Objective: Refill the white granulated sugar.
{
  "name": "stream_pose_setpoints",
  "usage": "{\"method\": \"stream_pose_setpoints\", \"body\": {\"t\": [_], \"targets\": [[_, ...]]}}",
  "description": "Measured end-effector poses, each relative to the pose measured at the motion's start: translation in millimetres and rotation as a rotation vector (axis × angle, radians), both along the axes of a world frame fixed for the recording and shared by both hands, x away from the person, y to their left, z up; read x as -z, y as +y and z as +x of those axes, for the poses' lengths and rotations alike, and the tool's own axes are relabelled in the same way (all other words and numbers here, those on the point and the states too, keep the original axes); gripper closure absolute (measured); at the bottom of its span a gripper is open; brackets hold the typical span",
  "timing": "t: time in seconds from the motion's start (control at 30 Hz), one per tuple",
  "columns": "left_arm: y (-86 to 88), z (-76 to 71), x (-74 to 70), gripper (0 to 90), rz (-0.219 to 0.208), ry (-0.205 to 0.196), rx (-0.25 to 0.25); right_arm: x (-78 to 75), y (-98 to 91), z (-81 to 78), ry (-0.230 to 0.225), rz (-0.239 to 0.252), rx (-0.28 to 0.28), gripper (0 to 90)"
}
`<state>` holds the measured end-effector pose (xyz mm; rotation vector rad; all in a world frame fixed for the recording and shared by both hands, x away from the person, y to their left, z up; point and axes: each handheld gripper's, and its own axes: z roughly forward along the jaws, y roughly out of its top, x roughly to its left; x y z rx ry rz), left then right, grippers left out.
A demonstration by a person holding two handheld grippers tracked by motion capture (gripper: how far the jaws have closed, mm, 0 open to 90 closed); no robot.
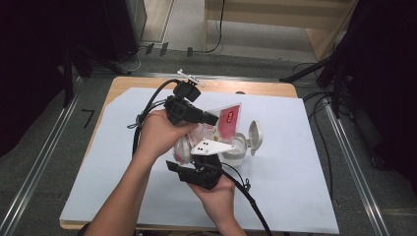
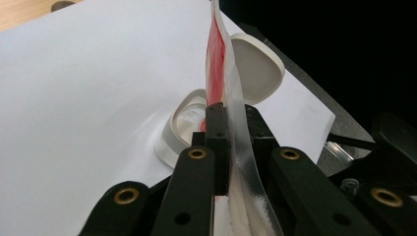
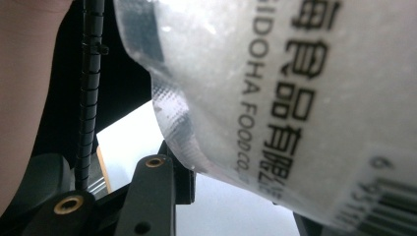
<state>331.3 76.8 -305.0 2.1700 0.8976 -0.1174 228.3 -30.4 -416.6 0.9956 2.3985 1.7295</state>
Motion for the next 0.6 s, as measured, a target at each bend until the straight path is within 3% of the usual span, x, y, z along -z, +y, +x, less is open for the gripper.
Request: {"method": "stream_pose_setpoints", "body": {"t": [0.47,0.6], "targets": [[-1.8,1.0,2.2,85.7,-0.016,0.029,0.013,0.7,-0.6,-2.4,0.004,0.0,0.01,63.8],[-1.8,0.4,1.6,84.8,-0.009,0.022,0.009,0.7,-0.5,-2.5,0.004,0.001,0.01,63.8]]}}
